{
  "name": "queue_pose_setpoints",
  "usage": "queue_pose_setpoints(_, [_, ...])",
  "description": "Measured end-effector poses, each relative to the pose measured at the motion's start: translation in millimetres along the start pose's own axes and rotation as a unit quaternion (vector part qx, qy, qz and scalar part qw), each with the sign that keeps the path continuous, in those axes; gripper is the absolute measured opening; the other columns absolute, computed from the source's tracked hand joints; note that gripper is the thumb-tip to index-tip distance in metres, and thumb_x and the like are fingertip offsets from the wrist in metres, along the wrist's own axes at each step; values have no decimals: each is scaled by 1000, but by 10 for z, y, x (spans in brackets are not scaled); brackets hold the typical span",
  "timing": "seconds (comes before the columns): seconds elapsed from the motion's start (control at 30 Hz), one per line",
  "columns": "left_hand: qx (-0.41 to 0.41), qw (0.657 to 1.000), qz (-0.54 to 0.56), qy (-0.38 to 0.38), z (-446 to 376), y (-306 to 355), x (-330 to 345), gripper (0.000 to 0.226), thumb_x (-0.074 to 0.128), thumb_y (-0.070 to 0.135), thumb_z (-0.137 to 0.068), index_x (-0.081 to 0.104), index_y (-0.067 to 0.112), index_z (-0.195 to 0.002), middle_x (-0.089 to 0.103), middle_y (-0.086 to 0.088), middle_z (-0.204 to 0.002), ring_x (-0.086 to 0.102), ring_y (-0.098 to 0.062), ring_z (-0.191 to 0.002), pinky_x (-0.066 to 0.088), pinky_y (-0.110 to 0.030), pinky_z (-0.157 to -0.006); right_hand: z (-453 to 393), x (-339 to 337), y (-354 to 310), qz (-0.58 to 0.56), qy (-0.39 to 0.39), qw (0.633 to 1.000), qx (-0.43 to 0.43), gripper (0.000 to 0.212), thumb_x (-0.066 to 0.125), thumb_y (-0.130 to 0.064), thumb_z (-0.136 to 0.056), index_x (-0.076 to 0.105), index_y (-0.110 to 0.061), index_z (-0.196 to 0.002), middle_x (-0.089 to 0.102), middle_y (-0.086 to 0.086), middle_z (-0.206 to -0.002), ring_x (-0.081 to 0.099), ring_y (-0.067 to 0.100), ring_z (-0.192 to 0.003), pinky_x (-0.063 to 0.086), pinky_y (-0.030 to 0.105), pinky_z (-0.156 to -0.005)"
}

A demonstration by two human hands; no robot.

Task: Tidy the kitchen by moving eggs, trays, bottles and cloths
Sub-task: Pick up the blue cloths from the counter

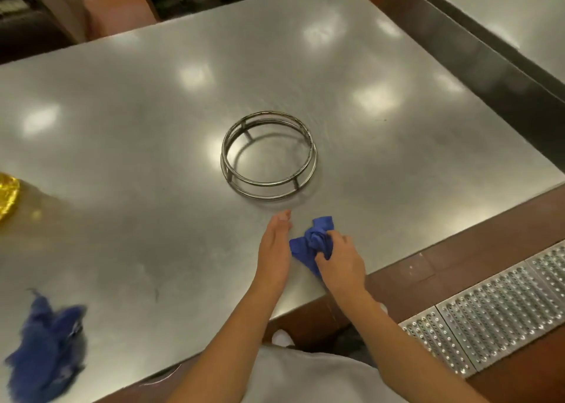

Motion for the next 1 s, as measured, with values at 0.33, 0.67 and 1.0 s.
queue_pose_setpoints(0.33, [0, 1000, -1, 28, 121, -19, -577, 39, 36, 38, -107, 59, 28, -136, 62, 4, -129, 56, -16, -123, 43, -34, -104, 306, 684, -661, 52, -85, 986, -135, 21, 56, -24, -92, 52, -24, -112, 53, -1, -99, 59, 17, -76, 52, 30, -73])
queue_pose_setpoints(0.67, [-2, 999, 0, 38, 112, 18, -424, 36, 36, 31, -108, 60, 23, -133, 60, 7, -129, 57, -15, -124, 43, -36, -110, -22, 315, -443, 43, -75, 988, -124, 40, 59, -17, -90, 57, -18, -130, 56, 10, -113, 61, 29, -96, 39, 27, -74])
queue_pose_setpoints(1.0, [11, 998, -14, 60, 121, 65, 238, 43, 30, 41, -108, 58, 24, -136, 61, 8, -133, 58, -9, -122, 38, -43, -115, -828, -625, 285, 16, -11, 998, -64, 29, 63, -16, -88, 65, -12, -117, 58, 15, -103, 62, 36, -85, 37, 29, -68])
Point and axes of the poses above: each hand's wrist, its own z-axis away from the middle knuckle, its own x-axis out of the palm, y = z × x, the point moved 1 cm from there along -z, towards the middle knuckle
